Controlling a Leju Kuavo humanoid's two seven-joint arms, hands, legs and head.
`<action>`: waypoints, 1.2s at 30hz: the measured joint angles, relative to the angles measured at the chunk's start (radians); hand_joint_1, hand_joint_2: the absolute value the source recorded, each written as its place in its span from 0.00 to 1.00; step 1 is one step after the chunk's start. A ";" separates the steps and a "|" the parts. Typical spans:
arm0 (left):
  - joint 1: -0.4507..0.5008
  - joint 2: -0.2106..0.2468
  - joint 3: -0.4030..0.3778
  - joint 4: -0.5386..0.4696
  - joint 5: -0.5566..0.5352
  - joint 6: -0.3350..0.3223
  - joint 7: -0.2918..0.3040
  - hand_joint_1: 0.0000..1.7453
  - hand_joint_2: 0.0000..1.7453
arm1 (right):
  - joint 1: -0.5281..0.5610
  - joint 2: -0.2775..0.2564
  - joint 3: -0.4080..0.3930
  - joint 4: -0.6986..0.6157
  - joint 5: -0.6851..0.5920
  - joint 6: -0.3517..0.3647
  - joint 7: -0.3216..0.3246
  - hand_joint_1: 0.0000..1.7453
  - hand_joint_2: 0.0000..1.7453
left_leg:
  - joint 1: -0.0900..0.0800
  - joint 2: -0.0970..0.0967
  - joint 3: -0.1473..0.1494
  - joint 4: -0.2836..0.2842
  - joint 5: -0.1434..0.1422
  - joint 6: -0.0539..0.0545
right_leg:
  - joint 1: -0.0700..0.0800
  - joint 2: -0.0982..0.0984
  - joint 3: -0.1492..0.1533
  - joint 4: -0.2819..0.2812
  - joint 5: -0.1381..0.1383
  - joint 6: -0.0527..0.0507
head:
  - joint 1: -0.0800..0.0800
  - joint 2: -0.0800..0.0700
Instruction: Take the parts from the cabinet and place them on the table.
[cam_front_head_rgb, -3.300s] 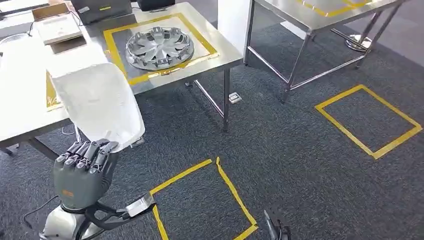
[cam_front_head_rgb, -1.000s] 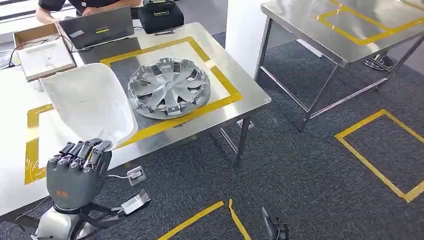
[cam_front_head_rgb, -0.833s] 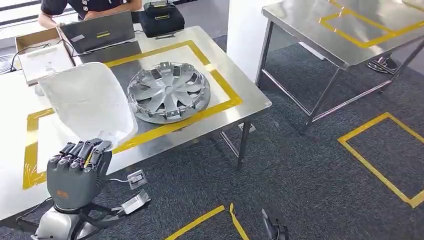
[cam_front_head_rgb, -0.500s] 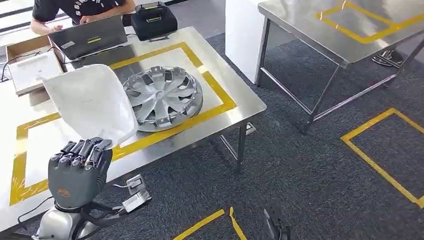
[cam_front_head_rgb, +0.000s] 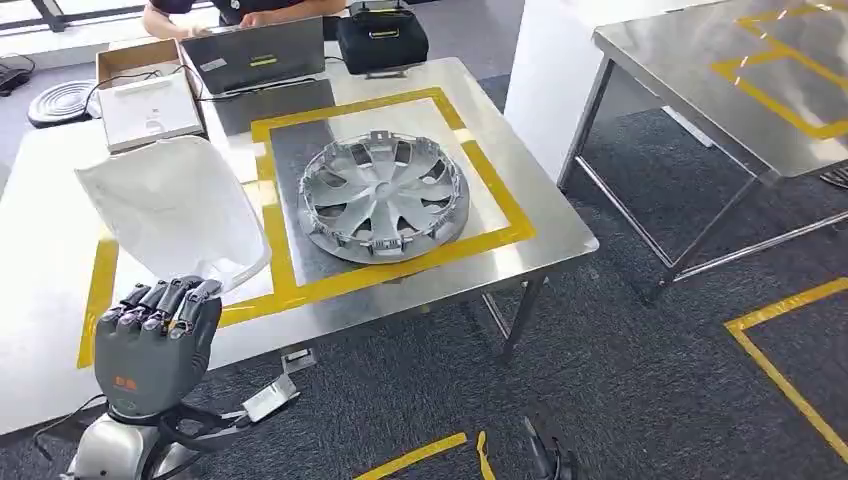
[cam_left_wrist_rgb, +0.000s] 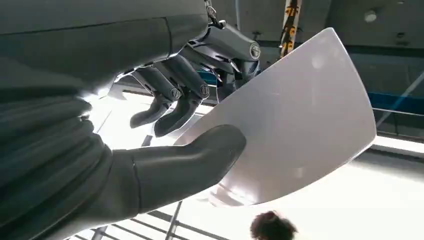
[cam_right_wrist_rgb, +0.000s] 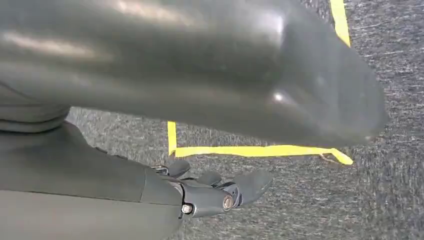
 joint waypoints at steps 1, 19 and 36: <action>0.003 0.000 0.001 0.000 -0.004 0.005 0.002 1.00 1.00 | 0.001 0.000 0.000 0.000 0.000 0.000 0.000 0.00 0.00 | 0.001 -0.014 0.000 0.002 -0.001 -0.001 | -0.002 0.000 -0.014 0.001 0.023 0.003 | 0.000 0.000; -0.037 0.076 0.032 0.036 -0.042 0.053 0.233 1.00 1.00 | 0.007 -0.004 -0.014 0.000 -0.035 -0.006 -0.031 0.00 0.00 | 0.017 0.022 -0.066 0.137 -0.031 -0.071 | -0.012 0.002 0.103 -0.285 0.163 -0.041 | -0.014 0.000; -0.304 0.237 -0.171 0.422 -0.043 0.057 0.331 1.00 1.00 | -0.001 0.002 -0.014 0.000 -0.015 -0.002 -0.014 0.00 0.00 | 0.007 0.019 0.000 0.007 -0.011 -0.035 | -0.005 -0.005 0.115 -0.308 0.169 -0.013 | -0.013 0.000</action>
